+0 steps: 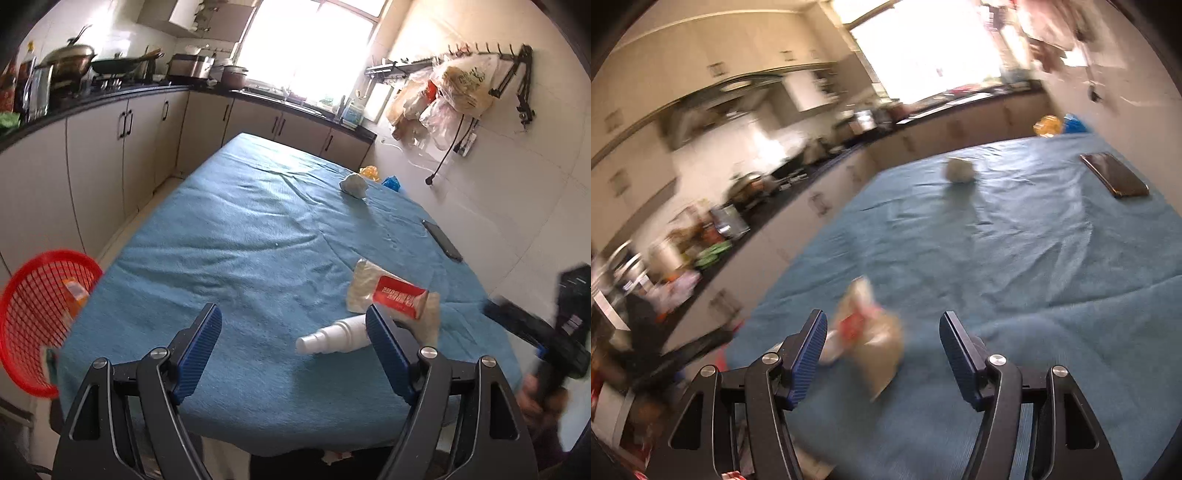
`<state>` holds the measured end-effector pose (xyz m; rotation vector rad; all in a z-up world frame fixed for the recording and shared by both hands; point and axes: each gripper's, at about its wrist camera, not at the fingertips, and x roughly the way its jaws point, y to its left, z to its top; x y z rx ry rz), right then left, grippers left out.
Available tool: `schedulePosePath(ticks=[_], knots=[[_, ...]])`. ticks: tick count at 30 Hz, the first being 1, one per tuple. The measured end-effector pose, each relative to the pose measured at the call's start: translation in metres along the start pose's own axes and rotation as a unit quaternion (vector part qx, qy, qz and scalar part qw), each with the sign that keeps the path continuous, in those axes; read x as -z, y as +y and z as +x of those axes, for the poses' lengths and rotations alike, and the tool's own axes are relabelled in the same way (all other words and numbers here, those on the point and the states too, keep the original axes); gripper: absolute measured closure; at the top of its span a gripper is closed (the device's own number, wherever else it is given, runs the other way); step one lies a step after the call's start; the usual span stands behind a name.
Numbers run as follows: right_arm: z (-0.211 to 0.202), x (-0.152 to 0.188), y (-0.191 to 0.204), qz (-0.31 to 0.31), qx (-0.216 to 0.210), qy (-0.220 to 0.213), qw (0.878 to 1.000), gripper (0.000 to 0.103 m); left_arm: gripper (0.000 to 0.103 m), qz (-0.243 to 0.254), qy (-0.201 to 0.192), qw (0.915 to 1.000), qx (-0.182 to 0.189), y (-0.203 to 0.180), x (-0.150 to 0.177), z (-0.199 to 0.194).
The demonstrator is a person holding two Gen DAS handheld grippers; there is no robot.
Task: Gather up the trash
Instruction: 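Move the left tool to the white spray bottle while the right tool holds the paper bag, then grasp the white spray bottle with the left tool, then carry the spray bottle over the red basket and open the left tool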
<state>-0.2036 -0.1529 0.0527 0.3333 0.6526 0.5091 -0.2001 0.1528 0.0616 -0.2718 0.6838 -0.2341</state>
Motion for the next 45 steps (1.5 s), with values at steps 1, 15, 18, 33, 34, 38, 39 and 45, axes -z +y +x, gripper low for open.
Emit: schedulePosePath(ticks=[1,15,18,33,34,38,39,45], knots=[[-0.013,0.007,0.009,-0.016,-0.016,0.012,1.000,0.035,0.023,0.011,0.003,0.9999,0.003,-0.001,-0.003,0.002],[0.067,0.173,0.055,-0.197,-0.002,0.269,0.943,0.039,0.021,0.146,0.097,0.9786,0.108,-0.027,-0.022,0.066],[0.095,0.189,0.056,-0.231,0.014,0.278,0.932,0.039,0.021,0.151,0.114,0.9762,0.106,-0.027,-0.020,0.077],[0.148,0.211,0.055,-0.327,0.095,0.268,0.901,0.096,0.069,0.220,0.172,0.9540,0.108,-0.058,0.004,0.095],[0.144,0.208,0.055,-0.325,0.091,0.263,0.904,0.096,0.074,0.214,0.172,0.9553,0.109,-0.059,0.004,0.092],[0.128,0.203,0.060,-0.319,0.070,0.254,0.910,0.100,0.074,0.200,0.160,0.9615,0.100,-0.060,0.006,0.081],[0.122,0.201,0.064,-0.318,0.065,0.252,0.912,0.100,0.074,0.194,0.155,0.9634,0.101,-0.059,0.006,0.077],[0.088,0.183,0.072,-0.292,0.024,0.240,0.926,0.100,0.074,0.164,0.121,0.9740,0.098,-0.053,0.003,0.046]])
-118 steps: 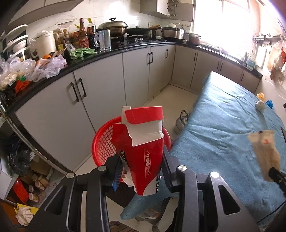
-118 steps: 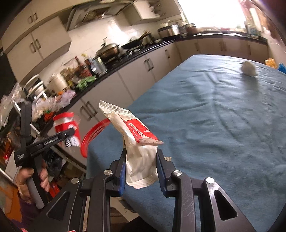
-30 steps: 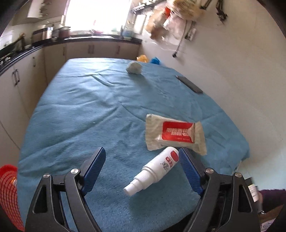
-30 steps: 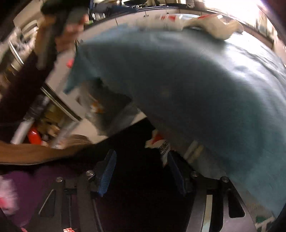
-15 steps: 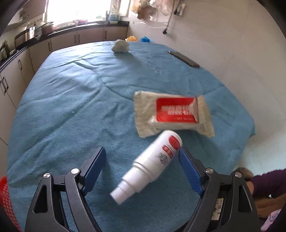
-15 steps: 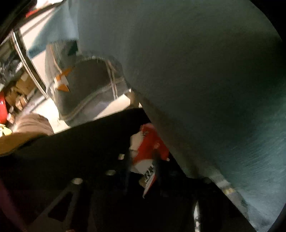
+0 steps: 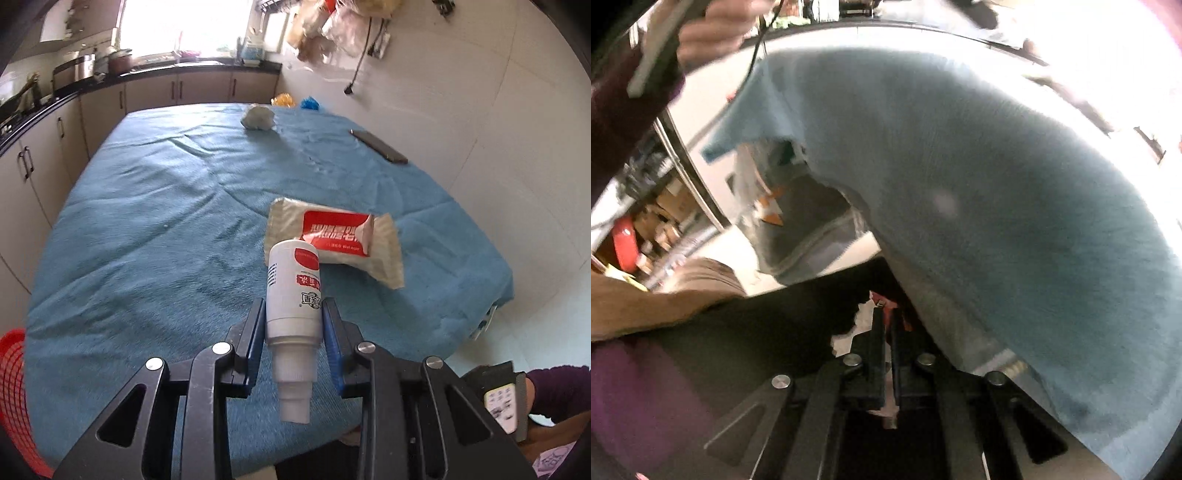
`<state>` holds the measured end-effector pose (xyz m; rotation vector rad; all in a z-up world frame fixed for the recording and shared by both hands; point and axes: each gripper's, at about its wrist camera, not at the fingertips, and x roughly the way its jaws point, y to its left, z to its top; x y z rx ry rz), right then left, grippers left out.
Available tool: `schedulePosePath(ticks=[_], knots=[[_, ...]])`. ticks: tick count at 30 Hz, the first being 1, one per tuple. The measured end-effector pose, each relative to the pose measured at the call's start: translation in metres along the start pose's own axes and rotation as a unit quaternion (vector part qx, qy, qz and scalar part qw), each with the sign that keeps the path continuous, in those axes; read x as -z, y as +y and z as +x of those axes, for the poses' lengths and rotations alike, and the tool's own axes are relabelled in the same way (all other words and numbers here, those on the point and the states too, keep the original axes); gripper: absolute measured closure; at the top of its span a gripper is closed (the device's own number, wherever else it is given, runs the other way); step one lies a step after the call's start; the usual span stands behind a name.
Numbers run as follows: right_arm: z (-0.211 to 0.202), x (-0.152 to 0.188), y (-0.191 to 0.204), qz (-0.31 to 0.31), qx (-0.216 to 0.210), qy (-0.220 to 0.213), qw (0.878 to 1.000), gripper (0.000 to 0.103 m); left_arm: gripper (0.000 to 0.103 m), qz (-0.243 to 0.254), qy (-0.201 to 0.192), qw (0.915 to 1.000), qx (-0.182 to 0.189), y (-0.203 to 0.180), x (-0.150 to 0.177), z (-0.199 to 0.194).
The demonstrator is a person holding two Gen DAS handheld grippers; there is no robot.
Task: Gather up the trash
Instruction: 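Carry the spray bottle over the red basket and open the left tool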
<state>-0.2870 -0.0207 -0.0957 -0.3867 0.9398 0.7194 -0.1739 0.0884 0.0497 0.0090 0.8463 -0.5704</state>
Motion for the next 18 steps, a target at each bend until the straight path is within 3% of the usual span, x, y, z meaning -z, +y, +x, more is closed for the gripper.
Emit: schedulePosePath(ticks=[10,18], knots=[[-0.070,-0.014,0.015,0.023,-0.067,-0.059,0.996,0.101,0.074,-0.056,-0.054,0.9964,-0.033,0.019,0.022,-0.059],[-0.110,-0.059,0.024,0.019,-0.100,-0.110,0.989,0.101,0.074,-0.135,-0.103,0.9804,-0.100,0.068,0.048,-0.119]])
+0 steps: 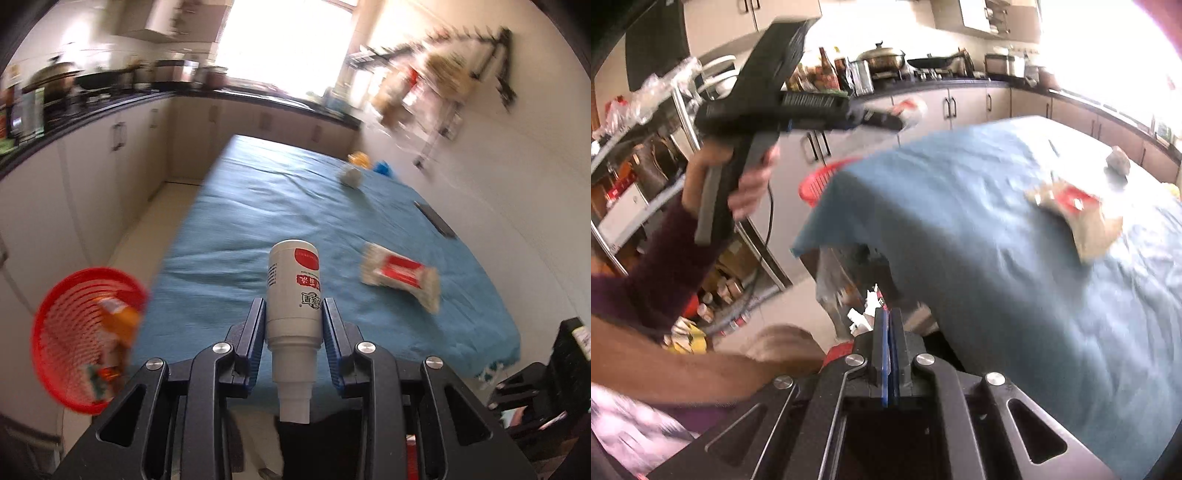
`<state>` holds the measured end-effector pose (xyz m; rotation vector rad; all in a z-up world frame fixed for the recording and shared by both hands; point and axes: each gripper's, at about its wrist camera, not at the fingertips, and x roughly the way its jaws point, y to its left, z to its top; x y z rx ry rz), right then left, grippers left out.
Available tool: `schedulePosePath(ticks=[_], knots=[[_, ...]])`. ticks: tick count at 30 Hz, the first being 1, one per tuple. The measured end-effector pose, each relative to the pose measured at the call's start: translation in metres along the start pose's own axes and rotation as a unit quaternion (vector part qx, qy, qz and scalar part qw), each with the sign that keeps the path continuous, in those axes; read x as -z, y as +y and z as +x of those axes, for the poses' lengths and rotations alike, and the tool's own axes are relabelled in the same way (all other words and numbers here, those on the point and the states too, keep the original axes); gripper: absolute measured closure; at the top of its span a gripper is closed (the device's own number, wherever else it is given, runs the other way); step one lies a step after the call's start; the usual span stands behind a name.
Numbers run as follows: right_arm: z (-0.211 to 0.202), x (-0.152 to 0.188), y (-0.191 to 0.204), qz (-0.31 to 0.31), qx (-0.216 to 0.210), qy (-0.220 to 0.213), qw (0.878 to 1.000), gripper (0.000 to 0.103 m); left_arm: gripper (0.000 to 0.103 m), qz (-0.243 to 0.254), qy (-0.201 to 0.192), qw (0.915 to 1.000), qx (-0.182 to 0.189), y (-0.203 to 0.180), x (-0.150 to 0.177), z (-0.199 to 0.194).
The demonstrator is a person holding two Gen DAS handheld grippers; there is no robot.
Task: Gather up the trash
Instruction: 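Carry the spray bottle over the red basket and open the left tool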
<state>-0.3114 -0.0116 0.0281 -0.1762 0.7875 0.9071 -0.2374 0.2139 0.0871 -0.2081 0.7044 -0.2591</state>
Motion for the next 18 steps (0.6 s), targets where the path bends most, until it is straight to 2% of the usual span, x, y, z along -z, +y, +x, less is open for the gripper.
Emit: schedulePosePath(ticks=[4,11,18], knots=[[0.000,-0.040,0.003,-0.006,-0.006,-0.029,1.000,0.101,0.074,-0.030,-0.019,0.9972,-0.066,0.042,0.000,-0.020],[0.041,-0.127,0.020,-0.021,-0.012,-0.065,0.998,0.101,0.074,-0.097,-0.015,0.9809,-0.168,0.116,0.008,-0.024],[0.121,-0.204,0.041,-0.044,-0.019,-0.059,0.997,0.101,0.074,-0.147,-0.003,0.9692,-0.198,0.157,0.020,-0.015]])
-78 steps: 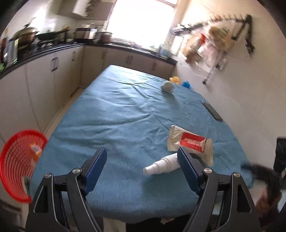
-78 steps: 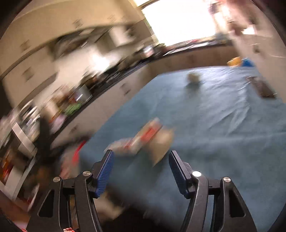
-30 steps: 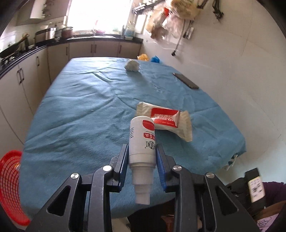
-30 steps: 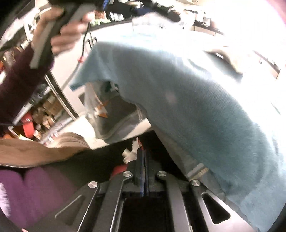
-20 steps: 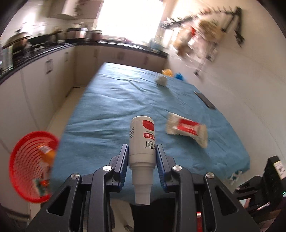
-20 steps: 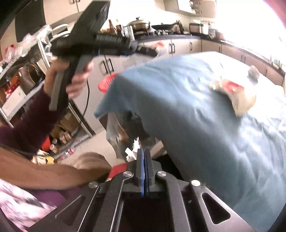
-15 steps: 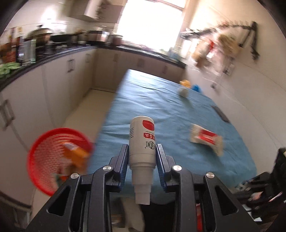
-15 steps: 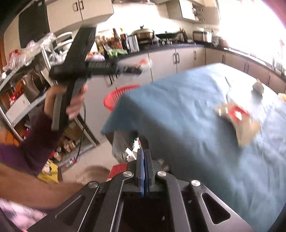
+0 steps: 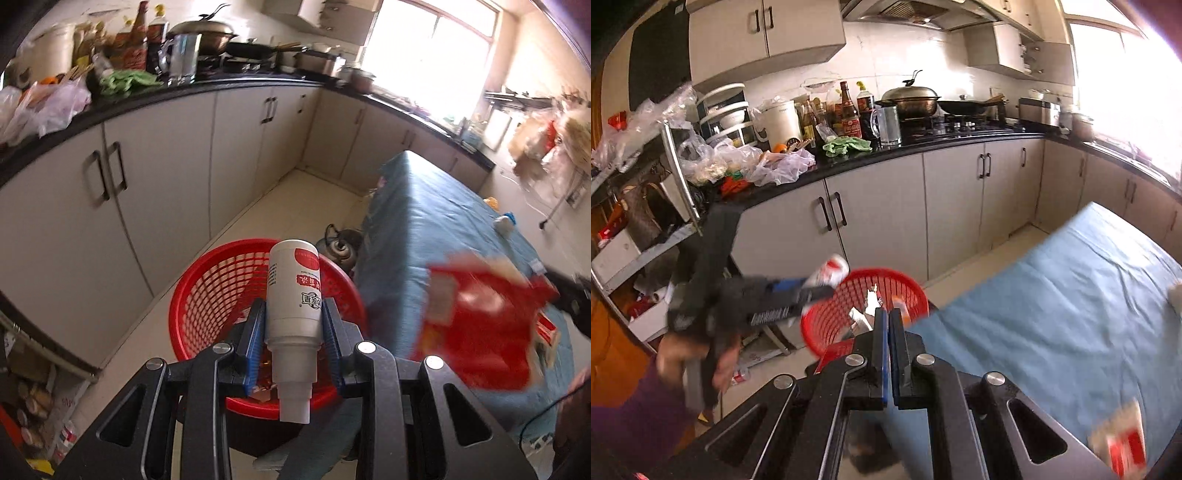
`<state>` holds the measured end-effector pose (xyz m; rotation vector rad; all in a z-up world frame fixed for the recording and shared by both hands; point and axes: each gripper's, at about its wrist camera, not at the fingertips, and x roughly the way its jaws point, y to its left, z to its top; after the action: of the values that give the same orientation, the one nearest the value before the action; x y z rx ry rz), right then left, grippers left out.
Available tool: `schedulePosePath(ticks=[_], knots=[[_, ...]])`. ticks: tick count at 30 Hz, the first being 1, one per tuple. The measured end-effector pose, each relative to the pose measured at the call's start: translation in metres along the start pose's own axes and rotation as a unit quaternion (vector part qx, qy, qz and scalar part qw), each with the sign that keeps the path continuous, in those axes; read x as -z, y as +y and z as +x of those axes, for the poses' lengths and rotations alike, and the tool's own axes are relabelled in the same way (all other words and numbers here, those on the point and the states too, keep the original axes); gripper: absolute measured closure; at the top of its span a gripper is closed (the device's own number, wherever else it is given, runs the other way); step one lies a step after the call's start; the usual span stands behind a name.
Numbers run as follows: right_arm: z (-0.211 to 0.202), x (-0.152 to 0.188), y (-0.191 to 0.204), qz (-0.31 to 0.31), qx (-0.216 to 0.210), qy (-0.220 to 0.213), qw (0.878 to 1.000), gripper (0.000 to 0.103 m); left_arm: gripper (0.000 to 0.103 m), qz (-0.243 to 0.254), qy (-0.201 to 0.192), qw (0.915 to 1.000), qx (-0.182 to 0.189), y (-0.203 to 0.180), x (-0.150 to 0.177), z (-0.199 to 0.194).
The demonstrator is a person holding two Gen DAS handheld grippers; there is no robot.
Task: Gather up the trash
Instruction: 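Carry the spray bottle over the red basket and open the left tool, then move the left tool to the wet-wipe pack while the right tool approaches the white cloth bundle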
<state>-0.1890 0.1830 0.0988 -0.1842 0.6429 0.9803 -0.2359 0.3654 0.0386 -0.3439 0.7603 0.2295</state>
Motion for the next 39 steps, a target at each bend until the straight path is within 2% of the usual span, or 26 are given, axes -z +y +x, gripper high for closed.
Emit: schedulePosePath(ticks=[5,9,10,15,19,23,30,34,37,39], knots=[[0.067,-0.028,0.001,0.004,-0.003,0.014,1.000,0.100,0.074,-0.004,0.000,0.9993,-0.038,0.007,-0.001,0.008],[0.108,-0.031,-0.007,0.038,-0.018,0.035,0.998,0.099,0.050,-0.004,-0.006,0.9985,-0.055,0.007,0.000,0.006],[0.115,-0.030,-0.010,0.044,-0.019,0.041,0.998,0.098,0.048,-0.002,-0.009,0.9982,-0.059,0.007,0.001,0.005],[0.111,-0.026,-0.018,0.051,-0.012,0.036,0.998,0.076,0.044,0.020,-0.013,0.9962,-0.084,-0.006,0.004,0.001],[0.087,-0.019,-0.029,0.063,0.007,0.021,0.998,0.069,0.040,0.028,-0.016,0.9948,-0.097,-0.020,0.007,-0.006],[0.049,-0.004,-0.043,0.077,0.032,0.002,0.997,0.052,0.034,0.040,-0.029,0.9924,-0.112,-0.041,0.010,-0.021],[-0.021,0.031,-0.064,0.103,0.073,-0.026,0.992,0.040,0.031,0.070,-0.053,0.9880,-0.127,-0.082,0.021,-0.050],[-0.067,0.057,-0.079,0.124,0.107,-0.045,0.985,0.037,0.029,0.092,-0.066,0.9856,-0.125,-0.110,0.031,-0.066],[-0.107,0.077,-0.091,0.137,0.139,-0.065,0.979,0.029,0.028,0.110,-0.072,0.9841,-0.119,-0.131,0.038,-0.074],[-0.131,0.089,-0.098,0.141,0.164,-0.082,0.973,0.020,0.027,0.123,-0.075,0.9830,-0.114,-0.146,0.044,-0.078]])
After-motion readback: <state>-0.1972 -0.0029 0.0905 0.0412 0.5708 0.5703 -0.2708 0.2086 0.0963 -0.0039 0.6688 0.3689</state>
